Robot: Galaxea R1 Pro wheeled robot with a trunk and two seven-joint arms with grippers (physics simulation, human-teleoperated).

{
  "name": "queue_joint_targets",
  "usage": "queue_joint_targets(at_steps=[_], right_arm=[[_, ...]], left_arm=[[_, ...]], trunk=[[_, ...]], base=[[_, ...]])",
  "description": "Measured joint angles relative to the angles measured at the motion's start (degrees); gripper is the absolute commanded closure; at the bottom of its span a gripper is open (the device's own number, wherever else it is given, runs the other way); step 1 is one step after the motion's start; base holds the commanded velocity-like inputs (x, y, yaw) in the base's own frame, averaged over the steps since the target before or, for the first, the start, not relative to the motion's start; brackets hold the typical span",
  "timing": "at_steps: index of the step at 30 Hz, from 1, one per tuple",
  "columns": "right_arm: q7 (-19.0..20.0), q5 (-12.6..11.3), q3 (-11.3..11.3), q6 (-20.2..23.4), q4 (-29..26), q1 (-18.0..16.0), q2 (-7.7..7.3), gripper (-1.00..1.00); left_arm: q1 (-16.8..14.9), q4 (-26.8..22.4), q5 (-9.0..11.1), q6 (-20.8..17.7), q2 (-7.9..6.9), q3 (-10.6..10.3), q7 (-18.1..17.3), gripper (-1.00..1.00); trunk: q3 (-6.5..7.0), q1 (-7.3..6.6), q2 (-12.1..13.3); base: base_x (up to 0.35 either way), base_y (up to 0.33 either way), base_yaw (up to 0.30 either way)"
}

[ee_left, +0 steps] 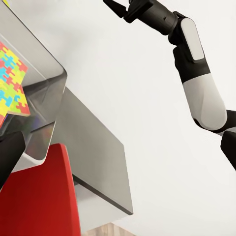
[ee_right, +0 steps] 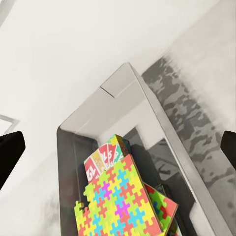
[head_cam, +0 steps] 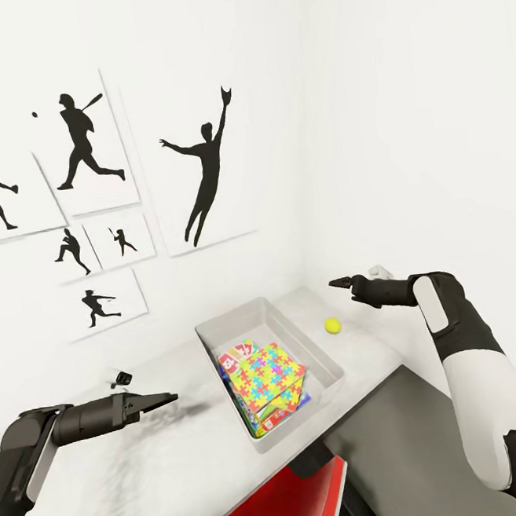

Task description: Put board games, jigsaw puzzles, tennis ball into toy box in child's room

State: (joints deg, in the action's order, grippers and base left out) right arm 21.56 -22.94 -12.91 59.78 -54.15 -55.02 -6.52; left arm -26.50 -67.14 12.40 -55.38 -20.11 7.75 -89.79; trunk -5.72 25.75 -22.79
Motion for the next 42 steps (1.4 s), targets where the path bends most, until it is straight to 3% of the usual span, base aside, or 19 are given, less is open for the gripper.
queue_joint_targets(at_steps=[26,31,36,39,42], right_arm=[[-0.9,0.4,0.1,0.0,1.6,-1.0,0.00,-1.00],[-5.6,0.5,0.6,0.0,5.6,-4.8,0.39,-1.00],[-14.2,0.6,2.7,0.0,13.1,-9.6,0.87,-1.00],[-19.2,1.0,3.3,0.0,18.0,-13.2,1.30,-1.00],[-21.9,1.2,3.5,0.0,20.5,-15.7,1.66,-1.00]], left_arm=[[0.0,-0.2,0.3,-0.1,-0.04,0.2,0.0,-1.00],[-0.5,-0.2,0.1,-0.6,-0.03,0.3,0.0,-1.00],[-1.9,-0.2,-0.1,-3.1,-1.00,0.3,0.0,-1.00],[-6.3,-0.2,-0.6,-3.9,-1.64,0.2,0.0,-1.00],[-10.8,0.6,-1.4,-4.0,-1.86,0.0,0.0,-1.00]], trunk=[[-0.61,0.00,0.0],[-1.06,0.00,0.0],[-1.52,0.00,0.0],[-1.78,0.01,0.0],[-2.06,0.01,0.0]], base=[[0.000,0.000,0.000],[0.000,0.000,0.000],[0.000,0.000,0.000],[0.000,0.000,0.000],[0.000,0.000,0.000]])
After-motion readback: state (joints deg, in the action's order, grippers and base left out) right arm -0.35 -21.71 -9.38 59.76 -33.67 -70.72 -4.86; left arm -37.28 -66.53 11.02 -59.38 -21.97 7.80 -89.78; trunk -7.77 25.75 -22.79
